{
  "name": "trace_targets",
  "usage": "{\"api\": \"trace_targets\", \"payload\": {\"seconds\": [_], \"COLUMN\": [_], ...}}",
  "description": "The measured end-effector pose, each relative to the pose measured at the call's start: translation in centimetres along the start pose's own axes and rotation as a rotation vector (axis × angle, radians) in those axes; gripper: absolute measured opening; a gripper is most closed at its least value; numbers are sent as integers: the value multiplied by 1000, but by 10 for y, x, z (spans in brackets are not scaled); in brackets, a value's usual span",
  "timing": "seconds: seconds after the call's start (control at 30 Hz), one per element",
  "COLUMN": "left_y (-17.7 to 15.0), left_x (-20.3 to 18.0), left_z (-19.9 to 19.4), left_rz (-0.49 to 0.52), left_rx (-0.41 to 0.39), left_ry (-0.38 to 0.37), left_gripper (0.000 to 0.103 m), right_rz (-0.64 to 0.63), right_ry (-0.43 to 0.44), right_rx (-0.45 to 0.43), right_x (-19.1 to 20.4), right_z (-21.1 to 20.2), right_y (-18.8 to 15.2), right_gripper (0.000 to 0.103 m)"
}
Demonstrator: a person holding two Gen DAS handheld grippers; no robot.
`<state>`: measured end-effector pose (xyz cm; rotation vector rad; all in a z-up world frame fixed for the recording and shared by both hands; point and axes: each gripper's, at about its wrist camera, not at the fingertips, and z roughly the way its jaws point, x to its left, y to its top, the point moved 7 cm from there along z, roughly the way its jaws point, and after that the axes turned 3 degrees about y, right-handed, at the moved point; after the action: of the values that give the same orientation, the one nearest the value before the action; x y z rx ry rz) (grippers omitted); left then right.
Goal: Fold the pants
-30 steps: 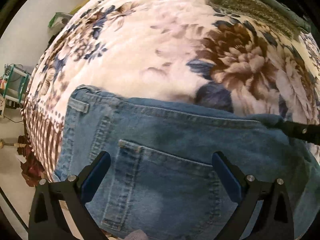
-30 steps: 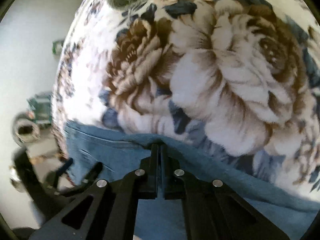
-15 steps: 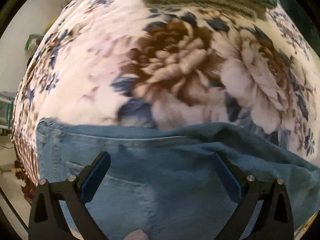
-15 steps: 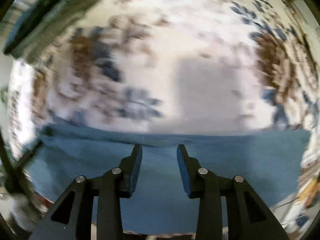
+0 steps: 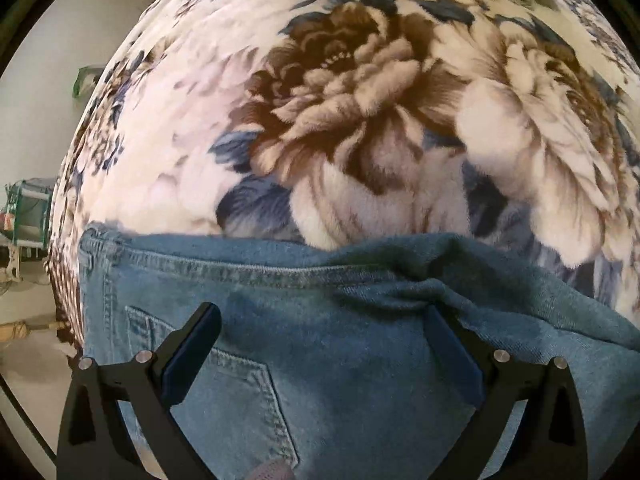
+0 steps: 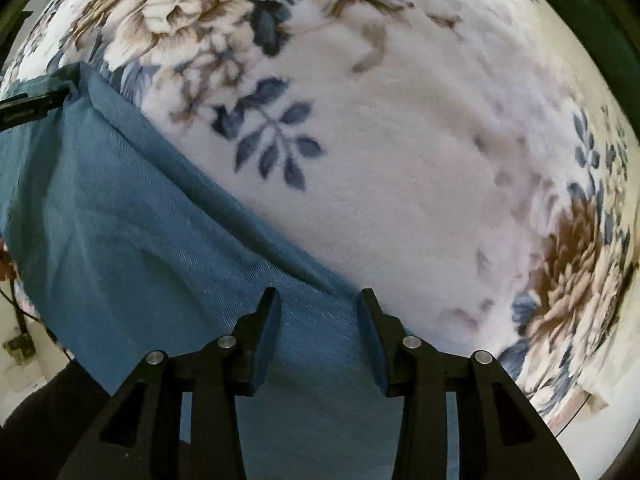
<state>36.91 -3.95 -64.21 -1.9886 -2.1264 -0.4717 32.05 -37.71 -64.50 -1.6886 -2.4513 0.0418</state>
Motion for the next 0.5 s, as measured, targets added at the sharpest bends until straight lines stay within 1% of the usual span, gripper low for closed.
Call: {"api": "trace_targets", "payload": {"seconds": [0.03, 0.07, 0.1, 0.13, 0.17, 0.2, 0.27, 0.37, 0.43, 0.47, 0.5], "left_y": [-3, -3, -2, -3, -5, -5, -6, -2, -3, -3, -2], "left_x": [0, 0, 0, -1, -2, -3, -5, -2, -3, -4, -3], "left_z": [-1, -2, -4, -7, -9, -11, -16, -16, -16, -16, -16], "left_rz": [-5, -11, -14, -17, -20, -24, -30, -41, -41, -40, -37], "left_rx": [2, 3, 3, 2, 1, -1, -9, -11, -7, -6, -8], "left_ry": [4, 11, 18, 27, 34, 39, 48, 44, 50, 55, 60], "left_gripper": [103, 103, 103, 103, 103, 103, 103, 103, 103, 103, 103], "right_rz": [2, 1, 1, 8, 16, 24, 56, 153, 229, 280, 296], "right_ry": [-7, -17, -32, -42, -41, -60, -104, -74, 96, 234, 260], "right_rx": [6, -6, -22, -34, -58, -101, -150, -218, -212, -188, -182], "right_x": [-5, -8, -5, -8, -11, -18, -26, -45, -60, -63, -70], "right_z": [2, 1, 2, 1, -1, -5, -12, -24, -27, -26, -26], "right_y": [-5, -7, -9, -12, -16, -24, -31, -39, -47, -48, -47], "right_gripper": [41, 29, 9, 2, 0, 0, 0, 0, 0, 0, 5]}}
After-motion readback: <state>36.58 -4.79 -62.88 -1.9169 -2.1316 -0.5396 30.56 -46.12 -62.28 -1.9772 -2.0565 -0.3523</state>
